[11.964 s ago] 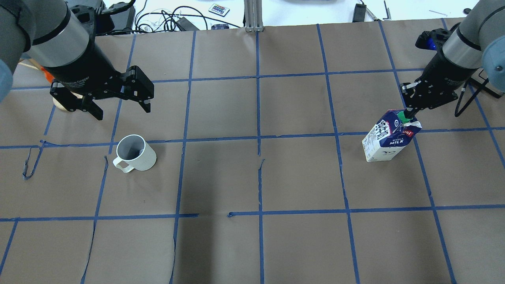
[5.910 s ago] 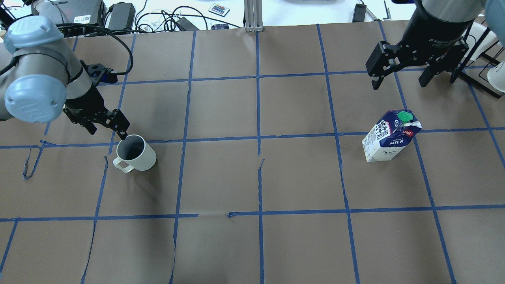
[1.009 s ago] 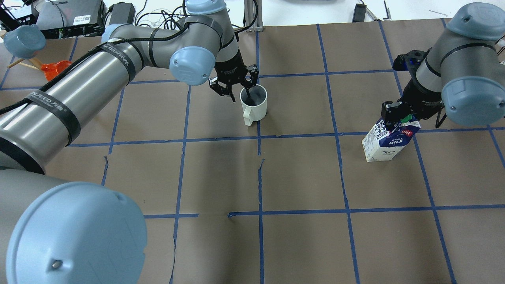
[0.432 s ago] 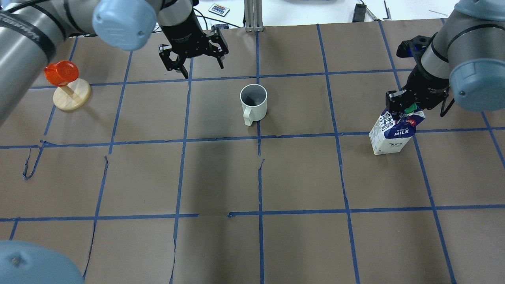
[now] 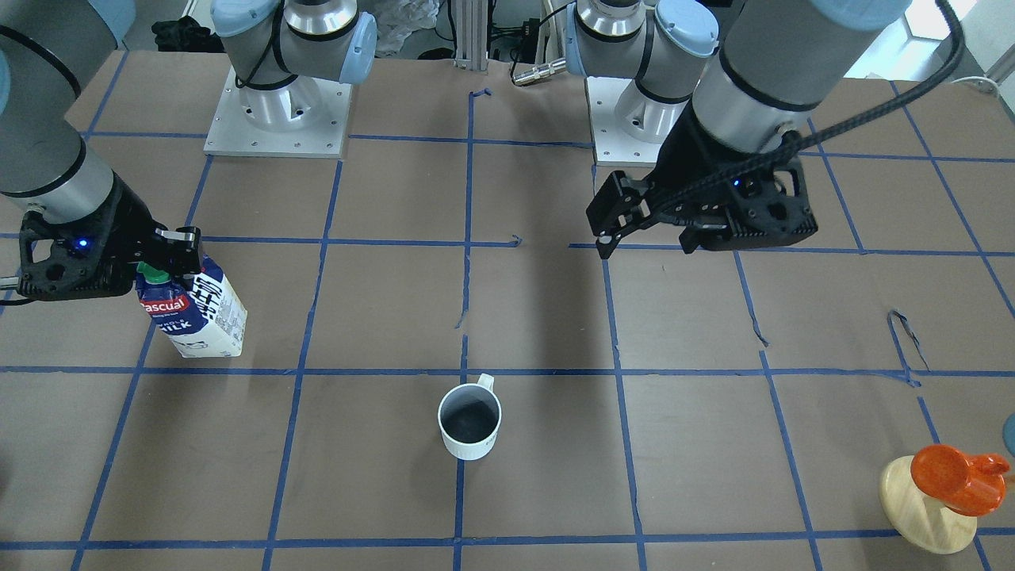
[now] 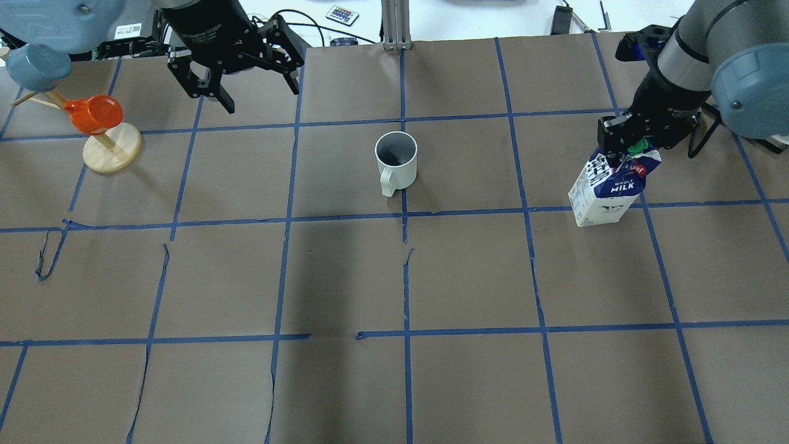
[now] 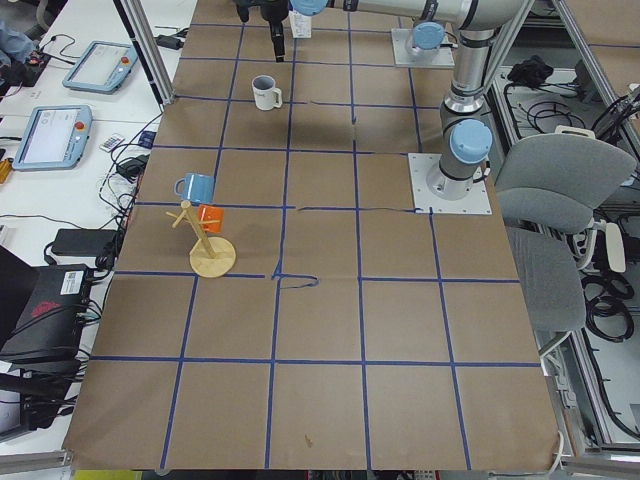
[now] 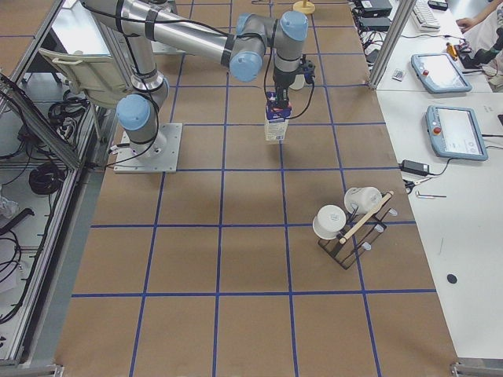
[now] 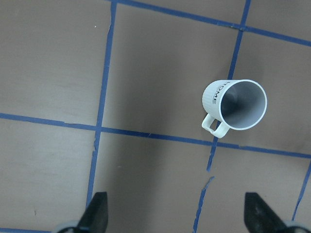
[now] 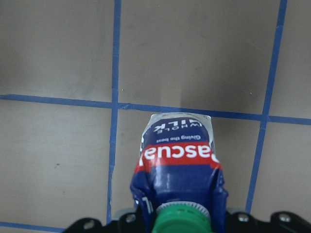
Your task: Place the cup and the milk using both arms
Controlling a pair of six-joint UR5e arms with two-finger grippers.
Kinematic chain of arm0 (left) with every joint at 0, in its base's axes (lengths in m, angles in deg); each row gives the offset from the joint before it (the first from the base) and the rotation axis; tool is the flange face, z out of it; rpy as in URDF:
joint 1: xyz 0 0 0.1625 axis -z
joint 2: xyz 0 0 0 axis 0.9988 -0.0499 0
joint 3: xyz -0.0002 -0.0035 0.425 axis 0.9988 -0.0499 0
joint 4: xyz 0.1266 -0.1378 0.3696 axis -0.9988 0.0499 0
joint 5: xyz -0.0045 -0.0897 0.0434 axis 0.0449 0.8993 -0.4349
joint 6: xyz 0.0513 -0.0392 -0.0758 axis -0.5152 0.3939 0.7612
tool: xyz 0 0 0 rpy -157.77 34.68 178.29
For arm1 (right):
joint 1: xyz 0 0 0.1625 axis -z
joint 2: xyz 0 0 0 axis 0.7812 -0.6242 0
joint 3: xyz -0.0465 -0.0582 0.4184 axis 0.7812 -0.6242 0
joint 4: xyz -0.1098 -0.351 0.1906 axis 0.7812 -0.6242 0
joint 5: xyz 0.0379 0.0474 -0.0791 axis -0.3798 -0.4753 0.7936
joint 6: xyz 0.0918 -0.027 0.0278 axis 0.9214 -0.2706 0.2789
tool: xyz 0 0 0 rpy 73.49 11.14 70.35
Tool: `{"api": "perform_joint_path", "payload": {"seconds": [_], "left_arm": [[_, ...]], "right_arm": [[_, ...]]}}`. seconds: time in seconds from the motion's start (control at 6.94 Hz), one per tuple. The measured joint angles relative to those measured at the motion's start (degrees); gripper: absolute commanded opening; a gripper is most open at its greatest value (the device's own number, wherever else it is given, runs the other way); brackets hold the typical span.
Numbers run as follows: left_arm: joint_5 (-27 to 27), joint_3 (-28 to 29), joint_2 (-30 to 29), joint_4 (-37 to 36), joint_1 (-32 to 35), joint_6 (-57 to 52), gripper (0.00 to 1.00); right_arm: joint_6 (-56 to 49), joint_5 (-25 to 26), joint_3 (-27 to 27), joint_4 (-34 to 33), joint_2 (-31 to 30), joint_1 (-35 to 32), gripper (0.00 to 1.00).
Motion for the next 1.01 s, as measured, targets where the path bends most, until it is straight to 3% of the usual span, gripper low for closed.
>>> {"api": "perform_joint_path", "payload": {"seconds": [0.43,1.01], "left_arm": [[-1.2,-3.2,5.6,2.7,-3.6,-0.7,1.00],[-4.8,-10.1,8.0,-4.9,-3.5,-0.7,1.00]], "right_arm": [[6.9,-1.5,-6.3,0.3,4.3,-6.0,0.07],[20.0,-4.5,-20.5,-0.1,16.5,-13.9,0.08]]}}
